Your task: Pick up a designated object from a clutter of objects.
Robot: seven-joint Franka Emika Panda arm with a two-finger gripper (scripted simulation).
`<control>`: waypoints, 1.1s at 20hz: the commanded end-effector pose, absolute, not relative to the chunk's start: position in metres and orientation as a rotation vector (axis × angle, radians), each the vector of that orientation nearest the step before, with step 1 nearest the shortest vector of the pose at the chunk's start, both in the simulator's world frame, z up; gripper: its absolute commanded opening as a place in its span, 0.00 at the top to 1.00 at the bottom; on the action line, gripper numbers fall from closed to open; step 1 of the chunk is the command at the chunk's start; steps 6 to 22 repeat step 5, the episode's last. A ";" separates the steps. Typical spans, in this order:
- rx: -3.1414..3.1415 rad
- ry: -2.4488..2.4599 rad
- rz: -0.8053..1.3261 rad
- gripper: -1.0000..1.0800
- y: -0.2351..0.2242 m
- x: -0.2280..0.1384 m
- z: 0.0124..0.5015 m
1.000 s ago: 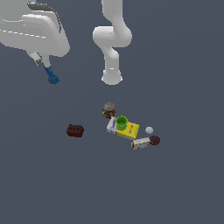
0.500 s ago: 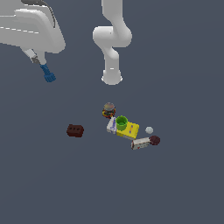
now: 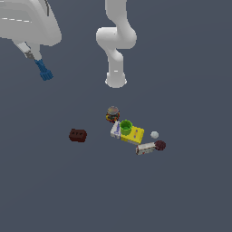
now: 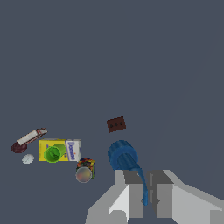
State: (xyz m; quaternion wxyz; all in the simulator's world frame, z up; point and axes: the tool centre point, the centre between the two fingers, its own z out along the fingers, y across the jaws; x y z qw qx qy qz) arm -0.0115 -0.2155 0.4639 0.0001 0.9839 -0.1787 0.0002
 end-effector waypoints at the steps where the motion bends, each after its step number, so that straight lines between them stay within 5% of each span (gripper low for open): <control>1: 3.091 -0.561 0.000 1.00 -0.217 -0.010 0.469; 22: 3.091 -0.561 0.000 1.00 -0.217 -0.009 0.471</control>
